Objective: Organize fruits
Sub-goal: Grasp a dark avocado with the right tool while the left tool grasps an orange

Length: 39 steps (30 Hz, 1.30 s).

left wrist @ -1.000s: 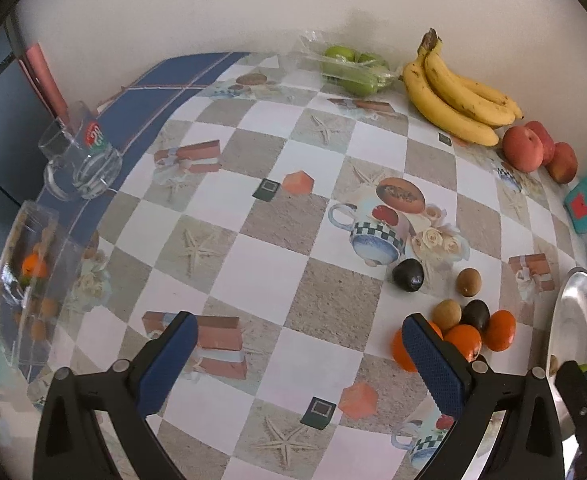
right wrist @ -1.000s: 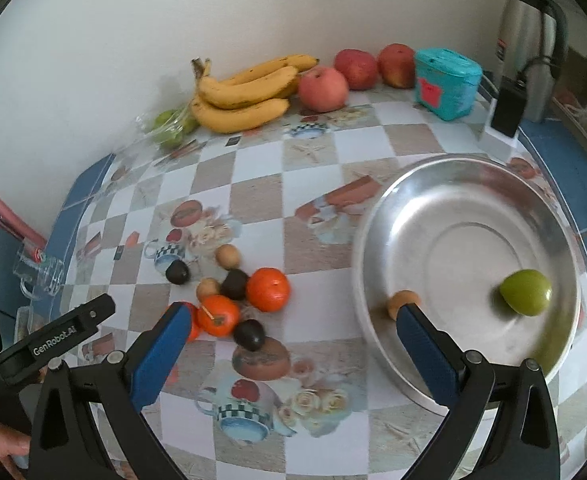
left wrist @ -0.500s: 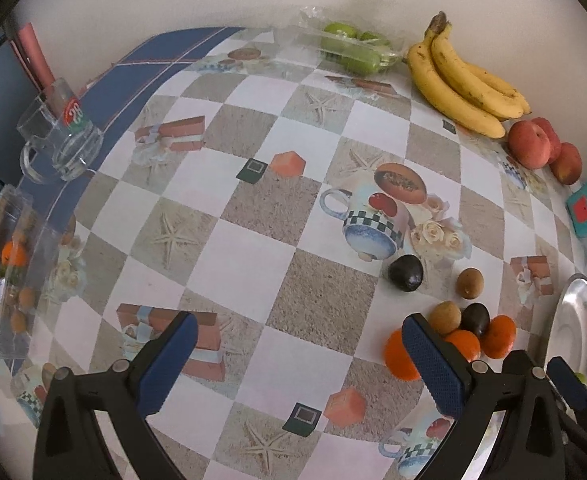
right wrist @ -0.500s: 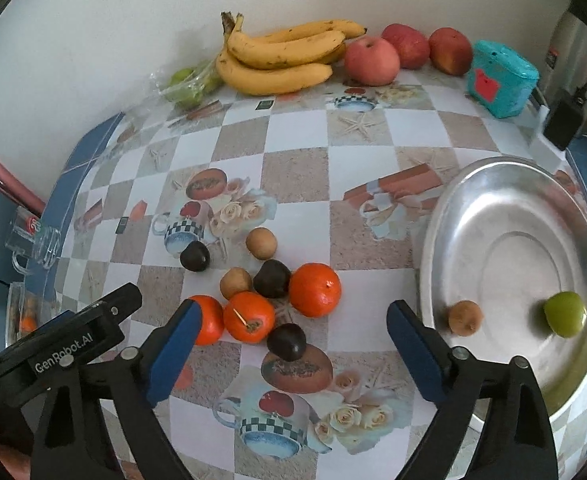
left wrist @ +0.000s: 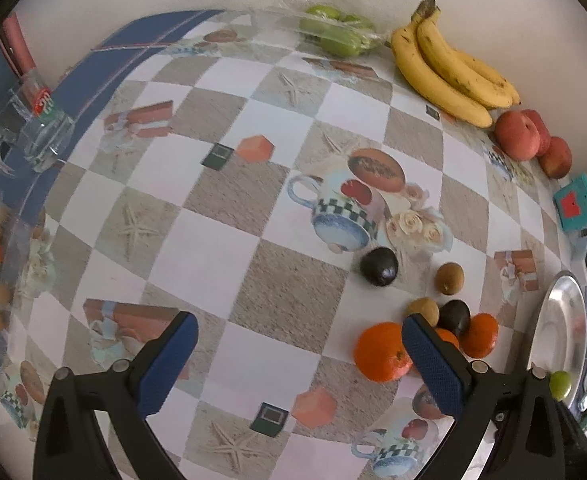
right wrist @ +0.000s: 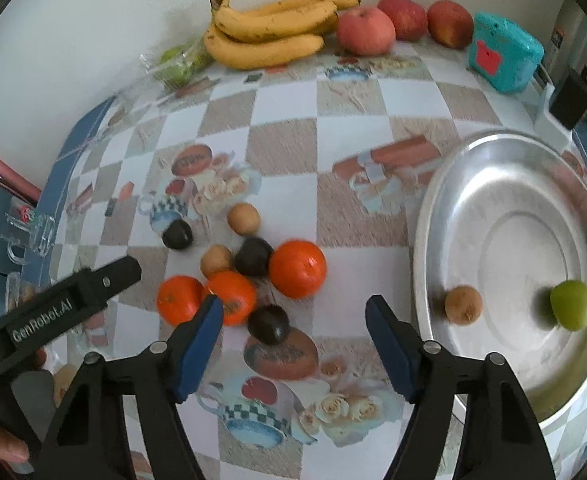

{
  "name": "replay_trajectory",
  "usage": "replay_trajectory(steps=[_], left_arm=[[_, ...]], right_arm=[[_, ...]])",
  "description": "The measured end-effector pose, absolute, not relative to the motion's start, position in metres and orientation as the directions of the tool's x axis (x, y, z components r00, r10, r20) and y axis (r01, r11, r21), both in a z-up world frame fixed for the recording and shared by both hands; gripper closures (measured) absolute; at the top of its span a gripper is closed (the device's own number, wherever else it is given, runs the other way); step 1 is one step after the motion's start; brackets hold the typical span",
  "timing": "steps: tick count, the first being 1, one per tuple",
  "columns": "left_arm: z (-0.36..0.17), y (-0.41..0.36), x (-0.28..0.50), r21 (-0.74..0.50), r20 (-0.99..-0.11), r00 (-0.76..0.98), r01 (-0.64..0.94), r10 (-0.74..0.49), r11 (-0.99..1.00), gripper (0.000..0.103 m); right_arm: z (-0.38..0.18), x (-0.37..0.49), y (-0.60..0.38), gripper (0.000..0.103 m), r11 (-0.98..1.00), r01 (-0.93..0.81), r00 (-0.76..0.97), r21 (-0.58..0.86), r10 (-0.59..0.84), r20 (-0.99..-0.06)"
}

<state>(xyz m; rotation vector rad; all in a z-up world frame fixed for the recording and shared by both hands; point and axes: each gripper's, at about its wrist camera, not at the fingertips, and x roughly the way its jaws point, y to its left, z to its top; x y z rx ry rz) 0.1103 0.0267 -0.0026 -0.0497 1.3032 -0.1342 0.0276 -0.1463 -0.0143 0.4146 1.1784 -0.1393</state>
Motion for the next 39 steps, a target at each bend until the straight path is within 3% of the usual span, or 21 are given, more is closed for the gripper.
replay_trajectory(steps=[6,11,24,29,36,39], left_arm=[[-0.007,0.016,0.107,-0.134,-0.959,0.242,0.083,-0.15,0.987,0.002],[-0.012,0.011,0.107,-0.164,-0.961,0.212,0.089,-0.18,0.982,0.011],[-0.027,0.002,0.109,-0.245,-0.957,0.14,0.082,-0.254,0.966,0.026],[-0.031,0.004,0.109,-0.287,-0.949,0.124,0.048,-0.291,0.957,0.038],[-0.031,0.009,0.108,-0.336,-0.935,0.114,0.013,-0.335,0.942,0.045],[-0.031,0.01,0.108,-0.361,-0.926,0.11,0.008,-0.36,0.932,0.053]], right_arm=[[-0.021,0.023,-0.148,0.042,0.907,0.309,0.376,0.286,0.16,-0.913],[-0.027,0.025,-0.144,0.051,0.908,0.29,0.362,0.302,0.188,-0.913],[-0.043,0.031,-0.125,0.055,0.937,0.22,0.302,0.272,0.2,-0.932],[-0.044,0.033,-0.121,0.058,0.947,0.193,0.307,0.257,0.191,-0.932],[-0.044,0.035,-0.118,0.064,0.962,0.165,0.313,0.218,0.159,-0.937],[-0.046,0.039,-0.116,0.067,0.965,0.162,0.313,0.209,0.15,-0.938]])
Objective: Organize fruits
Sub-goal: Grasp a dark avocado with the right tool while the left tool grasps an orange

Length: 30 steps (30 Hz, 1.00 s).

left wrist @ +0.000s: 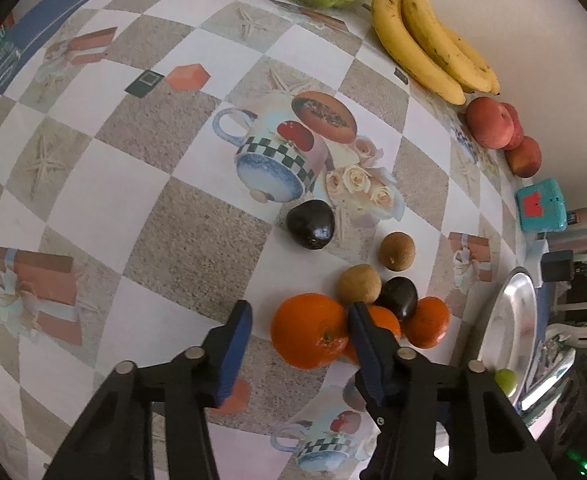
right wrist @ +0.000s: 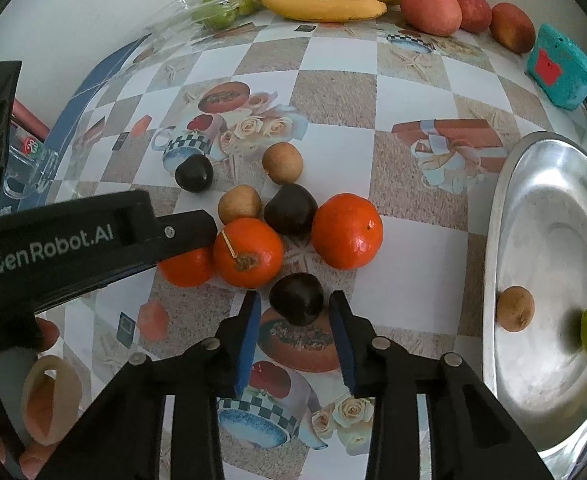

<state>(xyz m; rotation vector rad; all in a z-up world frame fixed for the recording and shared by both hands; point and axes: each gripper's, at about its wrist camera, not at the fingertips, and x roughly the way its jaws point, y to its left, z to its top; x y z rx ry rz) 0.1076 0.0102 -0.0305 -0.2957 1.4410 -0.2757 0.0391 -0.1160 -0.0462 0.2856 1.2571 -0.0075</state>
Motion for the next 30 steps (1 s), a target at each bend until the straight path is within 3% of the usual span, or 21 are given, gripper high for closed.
replay_trajectory(steps=[4,30], left_arm=[[-0.028,0.01,0.107,-0.369,-0.923,0.112,0.013,-0.368,0.929,0.061],[-0.004,0.027,0.109,-0.396,-0.902,0.196,-0.018,-0.385,0.918,0.062]], right_arm=[[-0.047,0.041,-0.117,0.074,0.964,0.162,0.317,0.213,0.153,-0.936],[-0.032,0.033,-0.122,0.076,0.953,0.179,0.357,0.246,0.171,-0.919]])
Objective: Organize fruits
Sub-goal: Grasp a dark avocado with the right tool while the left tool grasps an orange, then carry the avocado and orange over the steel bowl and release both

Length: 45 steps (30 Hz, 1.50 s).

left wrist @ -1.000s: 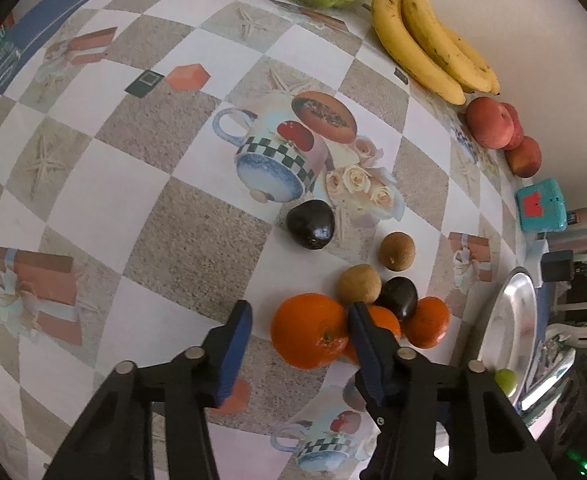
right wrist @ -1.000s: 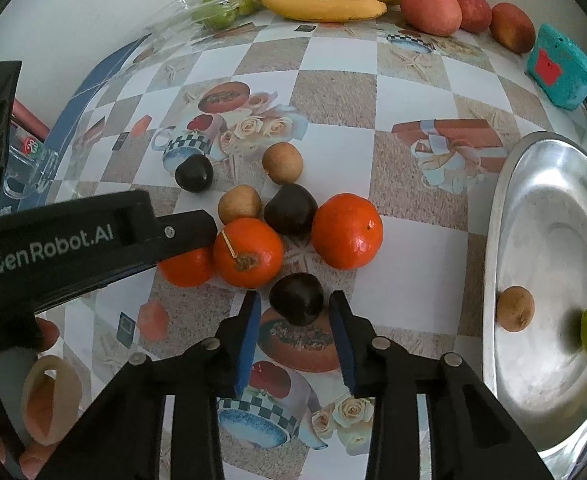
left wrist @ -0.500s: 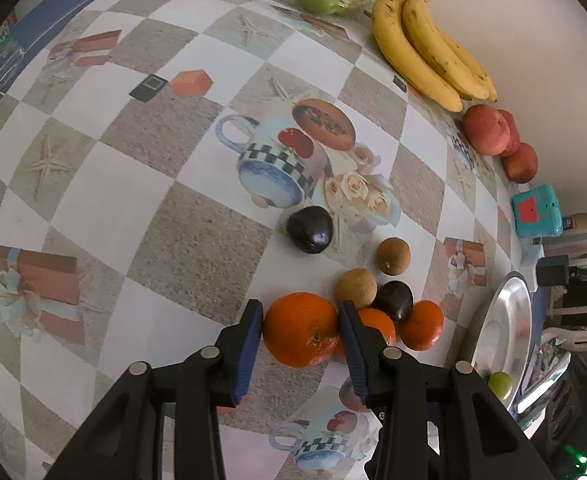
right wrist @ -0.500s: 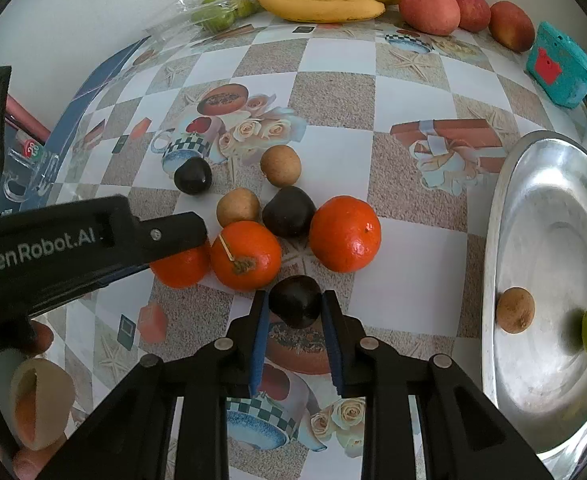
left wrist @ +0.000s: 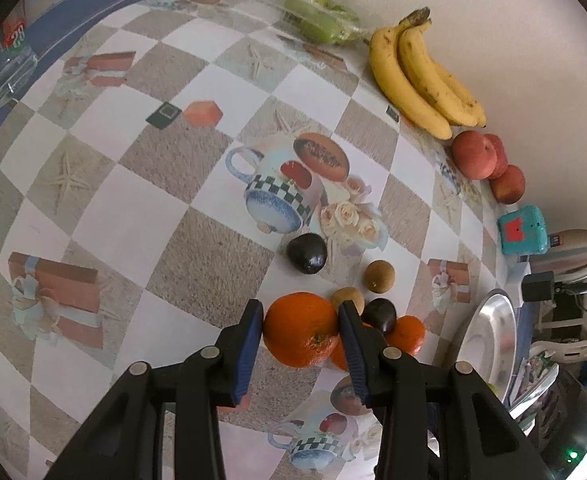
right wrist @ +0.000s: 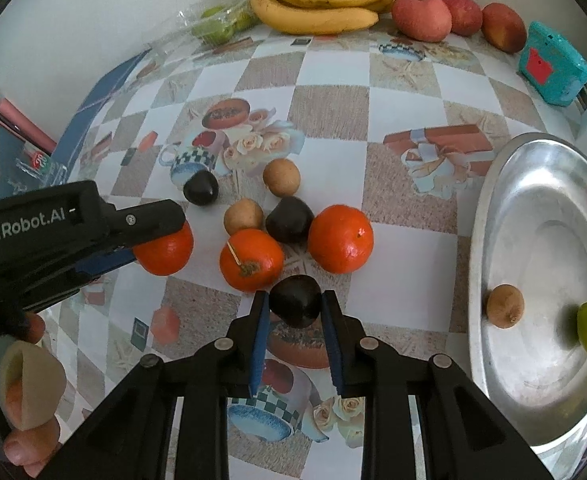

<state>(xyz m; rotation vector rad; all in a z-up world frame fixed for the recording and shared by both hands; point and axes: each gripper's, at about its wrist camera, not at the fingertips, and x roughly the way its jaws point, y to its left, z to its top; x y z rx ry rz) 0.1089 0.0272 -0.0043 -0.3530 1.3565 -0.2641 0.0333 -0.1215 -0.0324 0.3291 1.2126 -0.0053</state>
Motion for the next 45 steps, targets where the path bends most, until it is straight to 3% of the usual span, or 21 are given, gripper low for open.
replay_trajectory(steps=[21,45], left_arm=[[0.027,0.014,0.098,-0.398,-0.878,0.267,0.058,-0.398,0.916,0.062],[0.029,-0.142,0.003,-0.348,-0.863,0.143,0.528,-0.485,0.775,0.062]], right_arm=[[-0.003,0.01,-0.167,0.076,0.911,0.292,0.44,0.29,0.142,-0.887],[0.003,-0.057,-0.287,0.076,0.741,0.604,0.462,0.293,-0.026,-0.887]])
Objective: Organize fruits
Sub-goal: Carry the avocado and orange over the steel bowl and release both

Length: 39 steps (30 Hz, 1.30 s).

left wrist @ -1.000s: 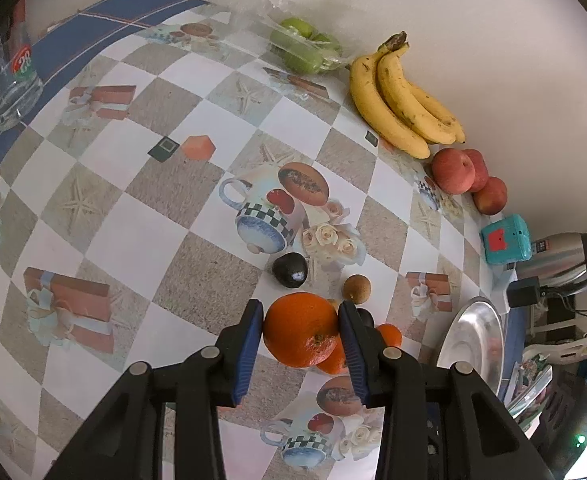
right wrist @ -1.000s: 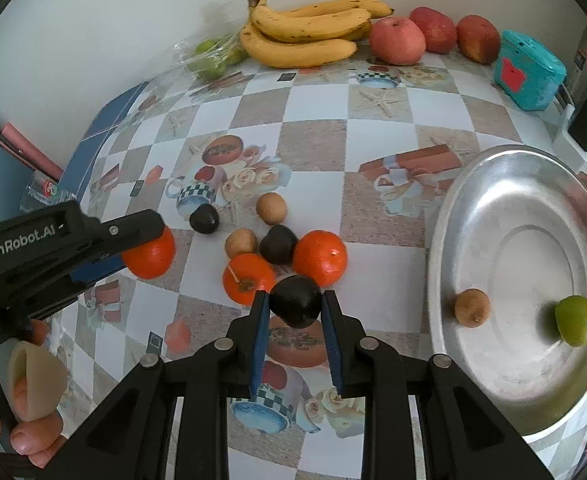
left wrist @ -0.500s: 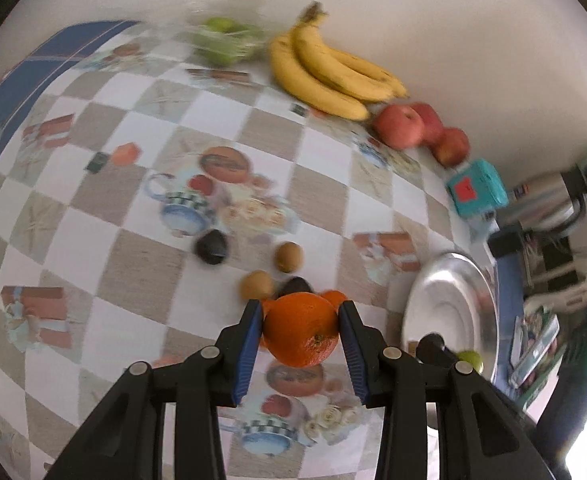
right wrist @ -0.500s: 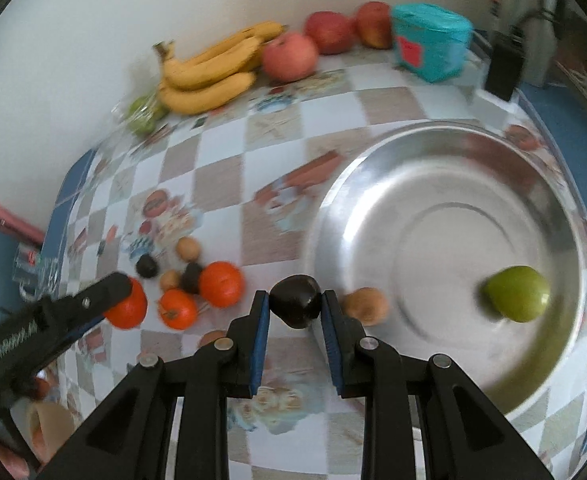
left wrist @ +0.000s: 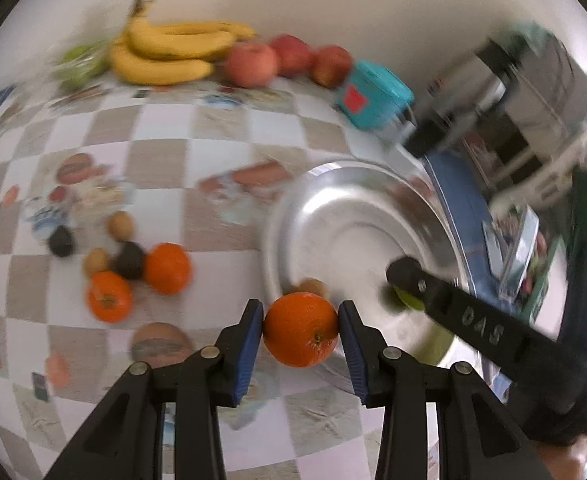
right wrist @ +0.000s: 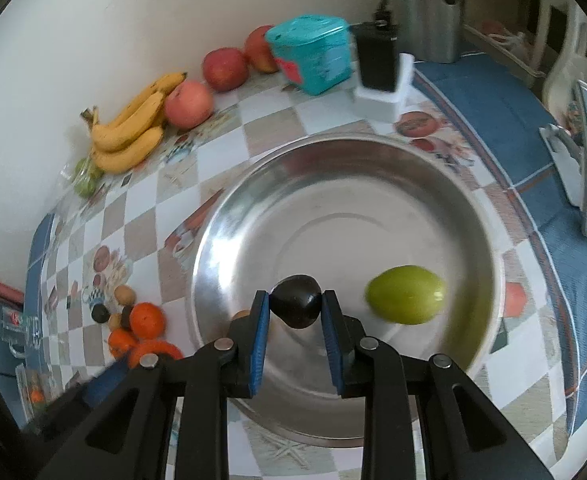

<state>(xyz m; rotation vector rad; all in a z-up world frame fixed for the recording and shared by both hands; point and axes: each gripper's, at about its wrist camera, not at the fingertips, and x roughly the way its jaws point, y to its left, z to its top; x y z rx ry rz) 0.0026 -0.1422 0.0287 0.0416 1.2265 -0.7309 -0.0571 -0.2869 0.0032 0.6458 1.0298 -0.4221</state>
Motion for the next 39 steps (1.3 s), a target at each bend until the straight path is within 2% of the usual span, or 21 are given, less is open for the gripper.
replay_trajectory(steps=[7,25,27,30,39], left_arm=[[0.016,-0.172,-0.017,-0.321,-0.869,0.124,0.595,-0.479,0.737,0.062],[-0.004,-0.183,-0.017,-0.275,-0.887,0.132,0.621,-0.443,0.734,0.06],[-0.003,-0.182,-0.016,-0.279,-0.886,0.129,0.619,-0.446,0.734,0.06],[-0.001,-0.181,-0.016,-0.283,-0.882,0.133,0.619,-0.453,0.733,0.055],[0.01,-0.172,-0.009,-0.317,-0.864,0.141,0.593,-0.483,0.741,0.053]], right_arm=[[-0.001,-0.063,-0.296,0.075,0.722,0.627,0.451,0.293,-0.03,-0.892],[-0.035,-0.053,-0.292,0.075,0.717,0.644,0.357,0.267,0.027,-0.934],[-0.036,-0.053,-0.292,0.073,0.716,0.647,0.351,0.263,0.027,-0.936],[-0.034,-0.053,-0.293,0.064,0.709,0.653,0.357,0.266,0.022,-0.934],[-0.013,-0.06,-0.298,0.063,0.695,0.66,0.414,0.285,-0.019,-0.91]])
